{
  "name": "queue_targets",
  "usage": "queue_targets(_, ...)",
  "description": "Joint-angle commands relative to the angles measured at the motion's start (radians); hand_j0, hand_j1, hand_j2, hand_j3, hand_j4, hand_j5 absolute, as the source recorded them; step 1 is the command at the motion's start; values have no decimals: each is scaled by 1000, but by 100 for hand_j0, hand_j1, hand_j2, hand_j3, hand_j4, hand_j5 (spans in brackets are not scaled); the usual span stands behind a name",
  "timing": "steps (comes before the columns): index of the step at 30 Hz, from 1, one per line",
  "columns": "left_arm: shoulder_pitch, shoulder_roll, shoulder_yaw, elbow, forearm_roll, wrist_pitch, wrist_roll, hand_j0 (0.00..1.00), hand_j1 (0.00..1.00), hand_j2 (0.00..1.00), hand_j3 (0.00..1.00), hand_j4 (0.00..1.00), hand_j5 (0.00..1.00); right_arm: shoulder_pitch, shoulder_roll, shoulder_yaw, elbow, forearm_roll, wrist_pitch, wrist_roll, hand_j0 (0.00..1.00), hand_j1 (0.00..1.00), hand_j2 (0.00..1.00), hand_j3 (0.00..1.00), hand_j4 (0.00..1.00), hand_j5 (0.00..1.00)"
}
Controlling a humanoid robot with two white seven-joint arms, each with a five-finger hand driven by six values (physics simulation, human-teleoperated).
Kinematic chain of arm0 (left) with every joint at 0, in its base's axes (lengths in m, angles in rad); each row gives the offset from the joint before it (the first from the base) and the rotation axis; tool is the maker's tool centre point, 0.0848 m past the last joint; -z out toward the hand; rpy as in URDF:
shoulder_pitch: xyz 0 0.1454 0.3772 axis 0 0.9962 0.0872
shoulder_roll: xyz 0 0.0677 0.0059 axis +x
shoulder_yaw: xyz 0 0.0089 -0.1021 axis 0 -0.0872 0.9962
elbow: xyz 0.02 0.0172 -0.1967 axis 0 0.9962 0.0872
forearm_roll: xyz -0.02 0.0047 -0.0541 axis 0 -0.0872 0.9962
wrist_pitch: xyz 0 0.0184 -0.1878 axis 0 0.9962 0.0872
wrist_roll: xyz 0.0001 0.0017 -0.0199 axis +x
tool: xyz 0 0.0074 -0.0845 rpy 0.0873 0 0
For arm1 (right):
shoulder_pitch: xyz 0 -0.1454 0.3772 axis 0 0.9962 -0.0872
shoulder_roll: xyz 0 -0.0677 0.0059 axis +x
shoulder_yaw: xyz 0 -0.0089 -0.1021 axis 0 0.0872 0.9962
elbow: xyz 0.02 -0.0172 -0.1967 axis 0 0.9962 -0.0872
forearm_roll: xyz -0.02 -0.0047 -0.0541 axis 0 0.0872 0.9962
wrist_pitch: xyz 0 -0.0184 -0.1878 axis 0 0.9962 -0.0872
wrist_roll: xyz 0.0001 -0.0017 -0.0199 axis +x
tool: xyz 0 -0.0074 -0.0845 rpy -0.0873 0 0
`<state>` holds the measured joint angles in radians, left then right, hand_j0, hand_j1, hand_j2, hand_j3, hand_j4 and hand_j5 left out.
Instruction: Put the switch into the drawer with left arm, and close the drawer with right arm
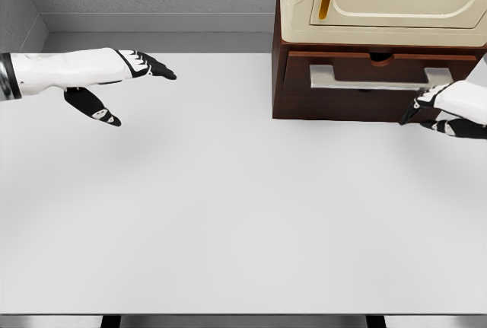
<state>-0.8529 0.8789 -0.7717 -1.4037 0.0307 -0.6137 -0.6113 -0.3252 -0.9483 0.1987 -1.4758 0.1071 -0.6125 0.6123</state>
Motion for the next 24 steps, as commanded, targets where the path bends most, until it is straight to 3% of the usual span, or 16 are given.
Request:
queue_targets(1, 0, 2, 2, 0, 8, 3, 0, 100, 100, 100, 100, 100, 100, 0, 8, 13, 26, 5, 2, -1, 54, 54, 54, 54, 54, 54)
queue_targets(3, 0, 2, 2, 0, 8, 3, 0, 100, 100, 100, 100, 100, 100, -9, 16, 16, 29, 6, 2, -1, 54, 54, 54, 54, 54, 54)
queue_targets(7, 0, 2, 2, 0, 8, 3, 0, 100, 100, 100, 100, 100, 100, -89, 37, 65, 106, 6, 2, -1, 55, 55, 55, 55, 55, 55)
queue_targets(17, 0, 2, 2, 0, 6, 3, 0, 100, 100, 100, 100, 100, 100, -80, 25, 48, 103, 13, 2, -1, 56, 56, 56, 56, 56, 56)
queue_targets(20, -2, 2, 2, 0, 8, 3, 0, 100, 100, 100, 100, 100, 100, -57, 23, -42, 103, 11, 2, -1, 57, 57, 57, 57, 57, 57)
queue_targets(24, -2, 2, 2, 0, 6, 3, 0, 100, 100, 100, 100, 100, 100, 44, 23, -245, 103, 2, 2, -1, 60, 60, 60, 60, 60, 60)
